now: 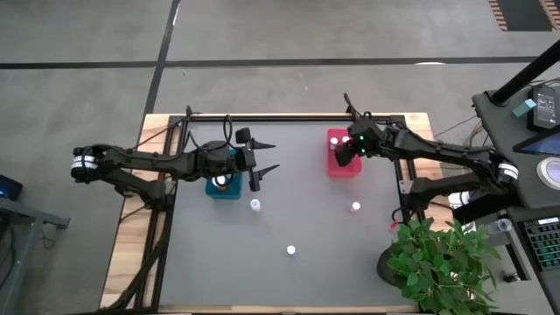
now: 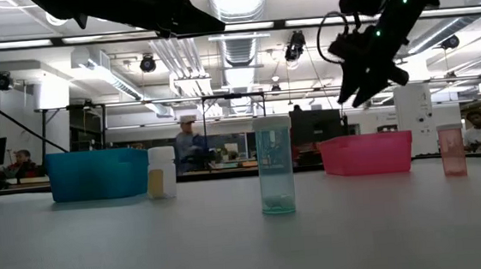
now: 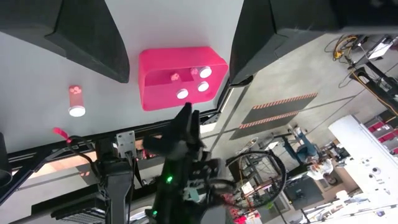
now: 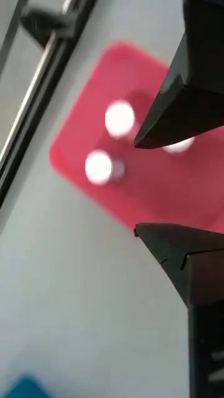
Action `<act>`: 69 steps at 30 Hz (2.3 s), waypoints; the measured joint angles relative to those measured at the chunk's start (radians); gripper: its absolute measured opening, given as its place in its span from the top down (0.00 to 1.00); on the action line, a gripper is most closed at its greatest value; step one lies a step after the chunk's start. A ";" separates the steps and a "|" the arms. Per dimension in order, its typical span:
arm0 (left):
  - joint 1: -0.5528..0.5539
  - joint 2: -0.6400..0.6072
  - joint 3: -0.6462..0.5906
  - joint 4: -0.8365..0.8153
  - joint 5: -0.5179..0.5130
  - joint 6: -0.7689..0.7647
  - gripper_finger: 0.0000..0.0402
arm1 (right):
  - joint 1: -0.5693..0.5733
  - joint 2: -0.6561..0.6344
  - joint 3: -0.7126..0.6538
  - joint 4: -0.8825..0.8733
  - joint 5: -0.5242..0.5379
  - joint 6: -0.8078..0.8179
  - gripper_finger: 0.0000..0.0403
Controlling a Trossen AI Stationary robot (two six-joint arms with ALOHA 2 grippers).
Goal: Pick and place medicine bottles into bin by pill shape (circle, oval)
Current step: Put the orange tablet bottle into the red bin
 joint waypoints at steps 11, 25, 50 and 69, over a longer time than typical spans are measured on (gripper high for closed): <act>0.000 0.000 0.000 0.008 0.000 -0.003 0.36 | 0.231 0.033 0.102 -0.047 -0.082 0.145 0.52; 0.000 0.000 0.000 0.007 0.000 -0.004 0.36 | 0.424 0.225 0.376 -0.529 -0.088 0.414 0.52; 0.000 0.000 0.000 0.005 0.000 -0.004 0.36 | 0.489 0.256 0.207 -0.644 -0.218 0.667 0.52; 0.000 0.000 -0.002 0.005 0.000 -0.004 0.36 | 0.580 0.353 0.149 -0.565 -0.246 0.717 0.52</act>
